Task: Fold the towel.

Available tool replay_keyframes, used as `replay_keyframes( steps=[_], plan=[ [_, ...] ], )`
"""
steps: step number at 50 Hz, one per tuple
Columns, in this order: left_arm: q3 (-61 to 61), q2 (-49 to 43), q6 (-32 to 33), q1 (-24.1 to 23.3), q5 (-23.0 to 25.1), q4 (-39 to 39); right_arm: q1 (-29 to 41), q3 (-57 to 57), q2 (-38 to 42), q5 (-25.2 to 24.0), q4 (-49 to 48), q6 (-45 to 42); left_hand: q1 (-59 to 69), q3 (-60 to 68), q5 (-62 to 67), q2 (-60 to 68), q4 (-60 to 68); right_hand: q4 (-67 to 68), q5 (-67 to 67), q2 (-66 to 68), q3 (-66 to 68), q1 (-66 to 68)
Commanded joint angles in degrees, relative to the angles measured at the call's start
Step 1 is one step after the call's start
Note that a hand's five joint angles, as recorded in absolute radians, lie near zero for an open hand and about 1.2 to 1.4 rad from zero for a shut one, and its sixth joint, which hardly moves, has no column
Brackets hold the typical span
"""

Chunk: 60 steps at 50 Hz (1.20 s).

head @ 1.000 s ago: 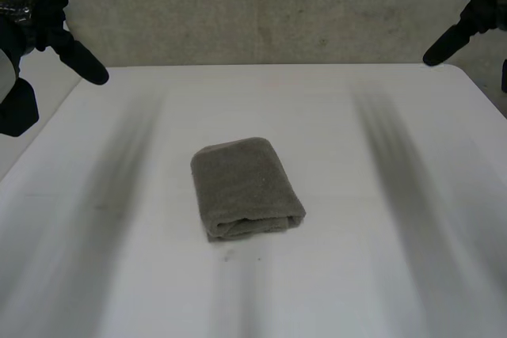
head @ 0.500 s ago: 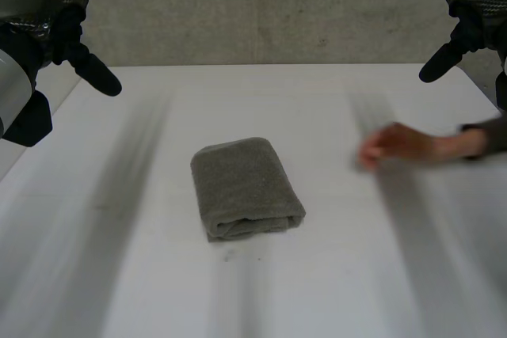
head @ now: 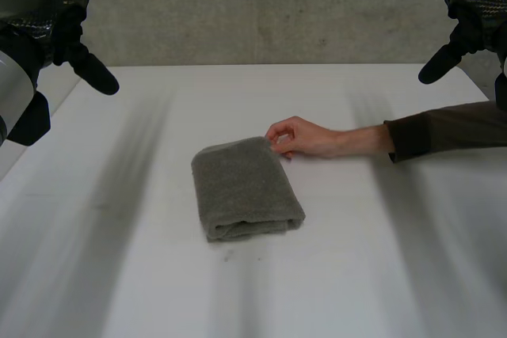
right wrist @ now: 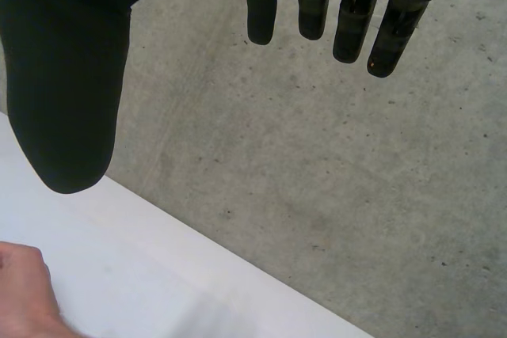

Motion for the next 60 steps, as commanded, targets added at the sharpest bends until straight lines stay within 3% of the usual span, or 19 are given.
replay_keyframes(
  steps=[1,60],
  plan=[
    [-0.62,0.08,-0.07,0.07,0.04,2.19,0.00,0.27,-0.16,-0.11,0.00,-0.53,-0.17,0.49,-1.57,0.55,0.38,-3.54,-3.69,-4.13,-2.41,-4.22],
    [-1.32,0.17,-0.07,-0.28,0.04,2.90,0.88,1.24,-2.00,-0.46,-0.08,-0.80,-0.17,0.49,-1.57,0.55,0.38,-3.54,-3.69,-4.13,-2.41,-4.22]
  ],
)
